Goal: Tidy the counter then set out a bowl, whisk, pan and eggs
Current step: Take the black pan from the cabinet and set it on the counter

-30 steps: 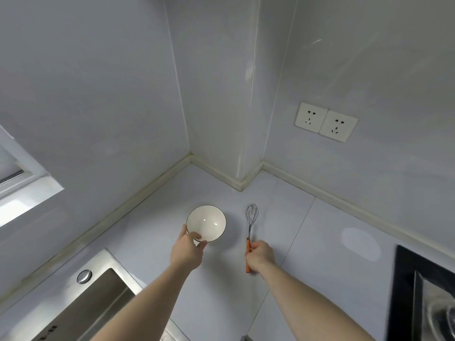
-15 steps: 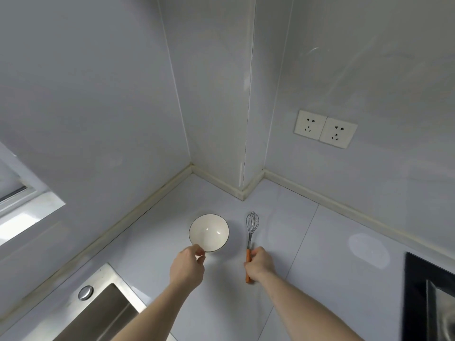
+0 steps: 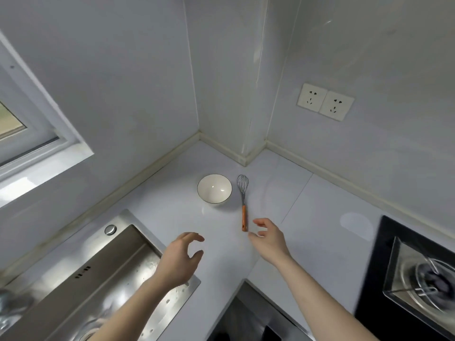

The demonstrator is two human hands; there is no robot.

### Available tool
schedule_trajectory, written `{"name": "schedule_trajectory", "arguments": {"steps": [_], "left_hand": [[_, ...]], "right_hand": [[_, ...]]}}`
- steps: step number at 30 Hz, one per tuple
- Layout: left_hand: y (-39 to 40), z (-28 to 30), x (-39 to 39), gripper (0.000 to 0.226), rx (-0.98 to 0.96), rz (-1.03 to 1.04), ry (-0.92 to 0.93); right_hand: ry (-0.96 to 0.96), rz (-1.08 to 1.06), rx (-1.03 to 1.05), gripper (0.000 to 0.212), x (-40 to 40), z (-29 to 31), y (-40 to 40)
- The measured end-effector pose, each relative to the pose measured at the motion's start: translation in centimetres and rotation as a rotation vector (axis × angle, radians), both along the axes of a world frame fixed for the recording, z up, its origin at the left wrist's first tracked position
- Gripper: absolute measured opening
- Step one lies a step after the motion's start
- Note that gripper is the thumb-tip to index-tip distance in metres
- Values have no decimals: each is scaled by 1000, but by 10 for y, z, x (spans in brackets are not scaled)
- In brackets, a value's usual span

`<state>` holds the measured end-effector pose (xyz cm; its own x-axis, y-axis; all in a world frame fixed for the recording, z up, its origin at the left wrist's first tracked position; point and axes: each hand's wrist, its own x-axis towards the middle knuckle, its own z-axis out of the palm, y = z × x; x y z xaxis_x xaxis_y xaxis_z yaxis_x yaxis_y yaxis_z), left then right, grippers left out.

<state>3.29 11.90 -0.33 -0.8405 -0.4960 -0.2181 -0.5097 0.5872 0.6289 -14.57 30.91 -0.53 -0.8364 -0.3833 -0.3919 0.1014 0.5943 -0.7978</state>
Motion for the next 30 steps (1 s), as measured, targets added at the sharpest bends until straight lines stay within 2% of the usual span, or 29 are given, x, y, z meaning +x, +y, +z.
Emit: {"name": "schedule_trajectory", "arguments": {"steps": [6,16,21,26,30], "left_hand": [[33,22,34,24,35,-108,-35],[154,87,-20,28,-28,-428,137],[262,117,-33,28,-27,-598,229],[391,132,-17,28,16,-703,292],[498,150,-2,30,28,-873,384]], "right_hand": [[-22,-41,-111,39,59,39,68],[50,-173,-133,48,104,78,207],[157,-327,-128,52,136,110,326],[190,-435,-139,48,190,138,455],[250,-537,-105,51,230,157,560]]}}
